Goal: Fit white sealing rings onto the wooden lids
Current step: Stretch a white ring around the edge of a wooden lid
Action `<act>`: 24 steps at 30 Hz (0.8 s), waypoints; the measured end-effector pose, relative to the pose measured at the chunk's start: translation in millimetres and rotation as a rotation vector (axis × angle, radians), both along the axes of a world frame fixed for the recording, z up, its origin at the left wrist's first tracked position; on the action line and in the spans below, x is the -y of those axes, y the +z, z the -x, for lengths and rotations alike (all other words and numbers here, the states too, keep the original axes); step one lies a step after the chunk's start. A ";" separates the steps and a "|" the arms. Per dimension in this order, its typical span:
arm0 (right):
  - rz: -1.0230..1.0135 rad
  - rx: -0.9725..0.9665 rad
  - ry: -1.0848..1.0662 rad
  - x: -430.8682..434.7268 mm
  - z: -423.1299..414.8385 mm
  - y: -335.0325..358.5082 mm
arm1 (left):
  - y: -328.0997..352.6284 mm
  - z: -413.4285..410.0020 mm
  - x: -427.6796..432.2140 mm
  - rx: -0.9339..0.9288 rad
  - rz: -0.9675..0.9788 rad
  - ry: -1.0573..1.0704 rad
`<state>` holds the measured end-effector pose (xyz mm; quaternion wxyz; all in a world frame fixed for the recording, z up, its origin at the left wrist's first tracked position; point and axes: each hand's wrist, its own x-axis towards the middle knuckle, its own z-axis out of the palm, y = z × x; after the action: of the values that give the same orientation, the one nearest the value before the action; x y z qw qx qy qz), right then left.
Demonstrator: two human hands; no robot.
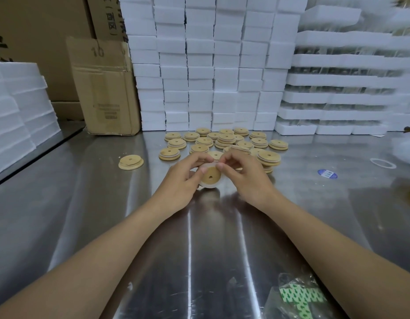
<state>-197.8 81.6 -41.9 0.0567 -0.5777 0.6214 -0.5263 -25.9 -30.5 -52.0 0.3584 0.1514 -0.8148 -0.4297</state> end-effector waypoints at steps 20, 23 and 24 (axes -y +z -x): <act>-0.143 0.199 -0.033 -4.9 -8.0 5.0 | 8.8 1.1 -5.3 -0.183 -0.436 0.004; -0.066 0.097 -0.086 -6.6 -14.7 6.1 | 9.6 2.5 -9.1 -0.110 -0.362 0.045; -0.045 0.065 -0.084 -7.7 -16.7 6.6 | 9.0 3.0 -10.2 -0.091 -0.320 0.053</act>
<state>-181.1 89.3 -35.3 0.0678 -0.5324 0.6544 -0.5326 -28.8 -20.3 -43.0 0.3777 0.2084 -0.7147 -0.5506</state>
